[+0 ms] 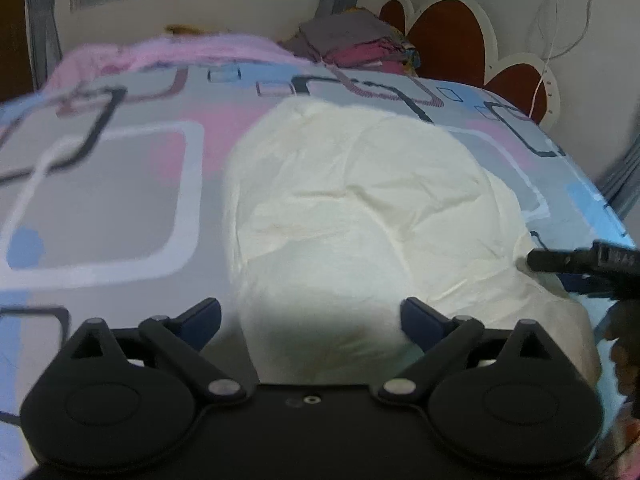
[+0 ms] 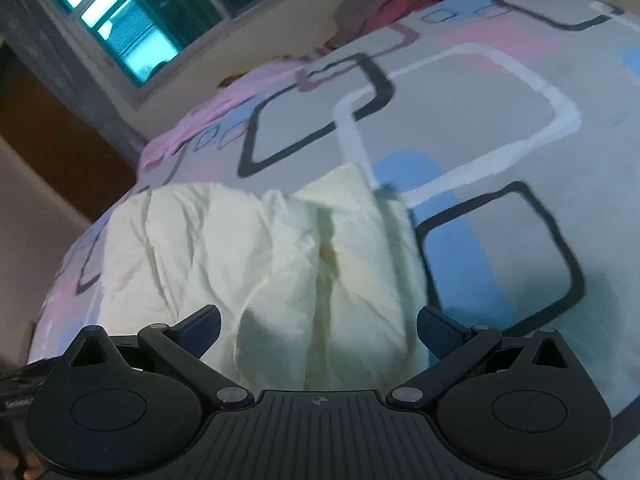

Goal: Fold large clothes

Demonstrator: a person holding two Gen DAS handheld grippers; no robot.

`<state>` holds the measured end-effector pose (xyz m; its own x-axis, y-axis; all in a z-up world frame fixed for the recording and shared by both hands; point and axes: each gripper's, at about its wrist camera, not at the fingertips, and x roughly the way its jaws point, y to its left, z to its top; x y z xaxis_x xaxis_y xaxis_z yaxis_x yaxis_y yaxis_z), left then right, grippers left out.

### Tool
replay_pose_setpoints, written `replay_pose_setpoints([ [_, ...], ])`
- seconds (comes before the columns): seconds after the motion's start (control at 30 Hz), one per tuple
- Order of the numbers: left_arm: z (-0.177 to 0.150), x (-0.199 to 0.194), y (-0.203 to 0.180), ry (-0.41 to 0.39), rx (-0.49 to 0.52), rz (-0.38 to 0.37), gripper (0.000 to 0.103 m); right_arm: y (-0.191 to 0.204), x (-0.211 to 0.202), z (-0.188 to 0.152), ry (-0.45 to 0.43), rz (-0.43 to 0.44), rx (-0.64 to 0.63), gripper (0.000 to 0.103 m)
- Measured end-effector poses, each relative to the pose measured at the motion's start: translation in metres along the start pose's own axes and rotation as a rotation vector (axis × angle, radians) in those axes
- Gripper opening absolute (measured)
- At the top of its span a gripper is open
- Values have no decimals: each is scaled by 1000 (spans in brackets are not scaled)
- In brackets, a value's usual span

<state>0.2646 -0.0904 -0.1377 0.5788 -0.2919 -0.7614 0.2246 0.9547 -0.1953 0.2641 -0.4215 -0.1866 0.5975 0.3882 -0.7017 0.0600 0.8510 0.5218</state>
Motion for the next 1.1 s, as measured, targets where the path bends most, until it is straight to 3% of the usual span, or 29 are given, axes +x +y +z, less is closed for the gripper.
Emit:
replay_pose_setpoints([
  [0.2, -2, 27, 12, 66, -137, -119, 100, -11, 22, -7, 62, 47, 51, 103],
  [0.5, -4, 31, -4, 47, -120, -86, 96, -7, 41, -2, 128, 111, 45, 102],
  [0.63, -5, 26, -10, 24, -102, -57, 86, -3, 41, -4, 142, 155, 63, 77],
  [0.87, 1, 8, -21, -8, -67, -23, 64, -2, 36, 1, 147, 210, 92, 47],
  [1.1, 12, -22, -20, -65, -52, -2, 53, 15, 32, 3, 137, 283, 114, 40],
])
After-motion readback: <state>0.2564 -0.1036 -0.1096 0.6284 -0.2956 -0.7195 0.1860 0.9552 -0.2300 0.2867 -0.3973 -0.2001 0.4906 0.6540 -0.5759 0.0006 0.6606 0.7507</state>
